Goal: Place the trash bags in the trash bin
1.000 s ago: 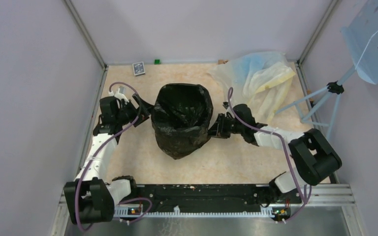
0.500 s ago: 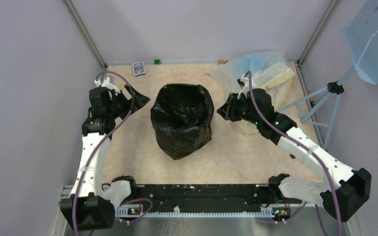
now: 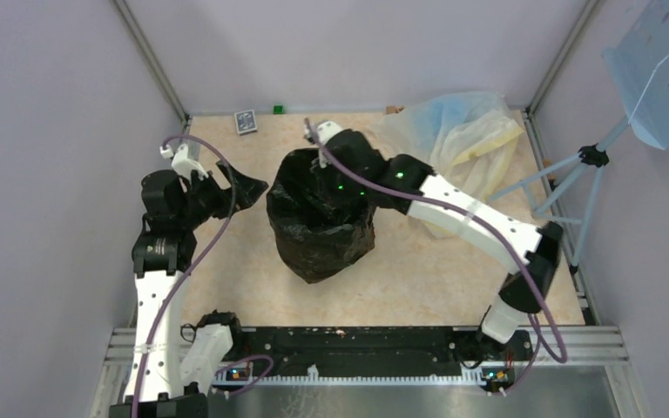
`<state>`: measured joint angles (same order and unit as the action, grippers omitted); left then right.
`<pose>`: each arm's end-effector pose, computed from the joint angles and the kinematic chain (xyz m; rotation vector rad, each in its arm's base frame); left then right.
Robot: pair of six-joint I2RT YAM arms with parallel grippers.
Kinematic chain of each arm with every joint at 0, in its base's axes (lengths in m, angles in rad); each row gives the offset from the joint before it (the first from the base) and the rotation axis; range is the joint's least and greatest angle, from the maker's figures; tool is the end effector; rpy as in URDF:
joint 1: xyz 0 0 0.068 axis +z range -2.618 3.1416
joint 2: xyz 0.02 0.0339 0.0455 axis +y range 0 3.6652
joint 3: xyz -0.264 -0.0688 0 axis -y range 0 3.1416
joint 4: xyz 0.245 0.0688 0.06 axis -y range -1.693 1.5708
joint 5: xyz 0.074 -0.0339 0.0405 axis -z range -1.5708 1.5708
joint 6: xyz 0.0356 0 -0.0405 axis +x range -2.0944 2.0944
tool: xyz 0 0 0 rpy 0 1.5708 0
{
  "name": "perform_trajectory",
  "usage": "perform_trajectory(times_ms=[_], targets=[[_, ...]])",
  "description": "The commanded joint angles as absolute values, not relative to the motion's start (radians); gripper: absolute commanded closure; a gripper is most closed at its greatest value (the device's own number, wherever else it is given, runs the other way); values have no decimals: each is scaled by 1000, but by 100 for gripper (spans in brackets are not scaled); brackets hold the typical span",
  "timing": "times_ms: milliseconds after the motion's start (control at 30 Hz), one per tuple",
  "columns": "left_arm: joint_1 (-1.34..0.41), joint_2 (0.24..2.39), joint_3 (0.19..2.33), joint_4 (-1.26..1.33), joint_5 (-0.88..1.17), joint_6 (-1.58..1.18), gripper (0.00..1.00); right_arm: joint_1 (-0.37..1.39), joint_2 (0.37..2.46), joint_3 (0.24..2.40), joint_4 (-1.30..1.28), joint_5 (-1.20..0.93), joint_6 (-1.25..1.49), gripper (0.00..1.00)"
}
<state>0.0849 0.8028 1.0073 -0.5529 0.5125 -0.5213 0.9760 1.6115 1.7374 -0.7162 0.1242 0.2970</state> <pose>0.1639 -0.0036 0.3760 -0.2365 1.9361 -0.7817 0.2037 0.2933 0.4067 -0.6688 2.1147 0.5924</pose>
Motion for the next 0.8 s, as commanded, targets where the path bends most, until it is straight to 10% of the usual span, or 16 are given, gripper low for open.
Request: perform_trajectory(times_ms=[0,767], targets=[[88,811,987,-518,599,-502,1,1038,1767,1851,-925,121,206,100],[87,887,898,-316,689,-567,3,905,2070,1753,-914,-29,320,100]])
